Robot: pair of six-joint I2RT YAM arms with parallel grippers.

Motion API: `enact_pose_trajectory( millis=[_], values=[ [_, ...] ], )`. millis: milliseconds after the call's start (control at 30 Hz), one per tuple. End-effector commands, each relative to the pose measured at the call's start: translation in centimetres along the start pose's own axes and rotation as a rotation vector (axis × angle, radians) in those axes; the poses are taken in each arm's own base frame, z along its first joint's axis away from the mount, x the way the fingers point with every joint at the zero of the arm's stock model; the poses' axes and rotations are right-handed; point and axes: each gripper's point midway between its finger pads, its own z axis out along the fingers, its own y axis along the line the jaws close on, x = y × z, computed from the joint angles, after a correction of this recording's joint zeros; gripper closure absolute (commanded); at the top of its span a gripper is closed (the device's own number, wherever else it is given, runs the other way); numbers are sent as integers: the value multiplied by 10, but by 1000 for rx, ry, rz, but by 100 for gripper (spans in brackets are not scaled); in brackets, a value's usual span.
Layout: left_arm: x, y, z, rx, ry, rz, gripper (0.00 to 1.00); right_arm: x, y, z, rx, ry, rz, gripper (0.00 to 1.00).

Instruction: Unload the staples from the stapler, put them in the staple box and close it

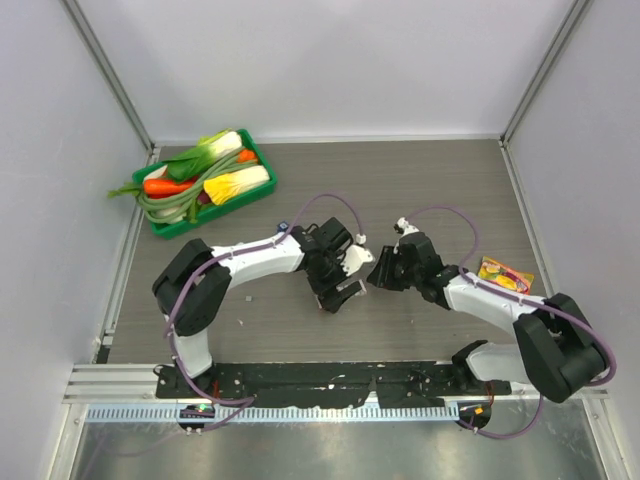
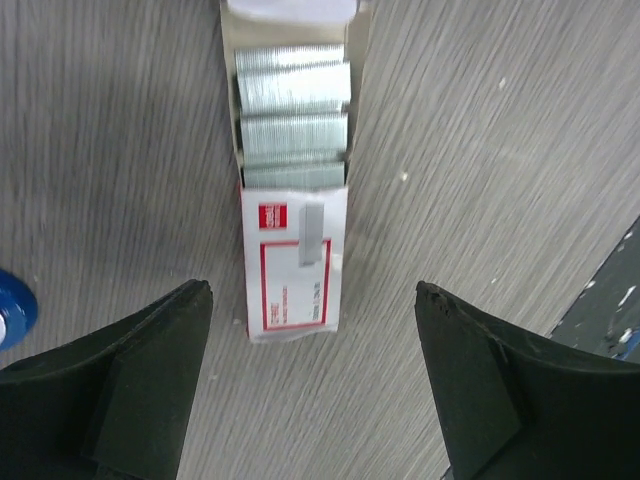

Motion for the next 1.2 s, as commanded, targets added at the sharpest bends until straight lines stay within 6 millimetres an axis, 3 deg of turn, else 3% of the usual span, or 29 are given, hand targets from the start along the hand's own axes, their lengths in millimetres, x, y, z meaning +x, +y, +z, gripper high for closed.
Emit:
enact_pose_trajectory(
  millis=[0,100,367,533,733,1167],
  values=[
    [3,9,-18,-73,-33,75,13,-12,18,9,-82,-13,2,67],
    [19,12,-21,-93,2,118,13,-12,18,13,-88,-5,-5,68],
    [29,26,-46,-120,-42,132,25,-6,16,19,-92,16,-4,75],
    [46,40,-36,-172,10,136,32,-4,14,21,-89,23,-9,76],
    [51,54,-17,-209,47,131,35,-1,12,22,-88,27,-8,77],
    [43,66,0,-233,46,113,36,12,9,25,-98,54,8,80]
  ],
)
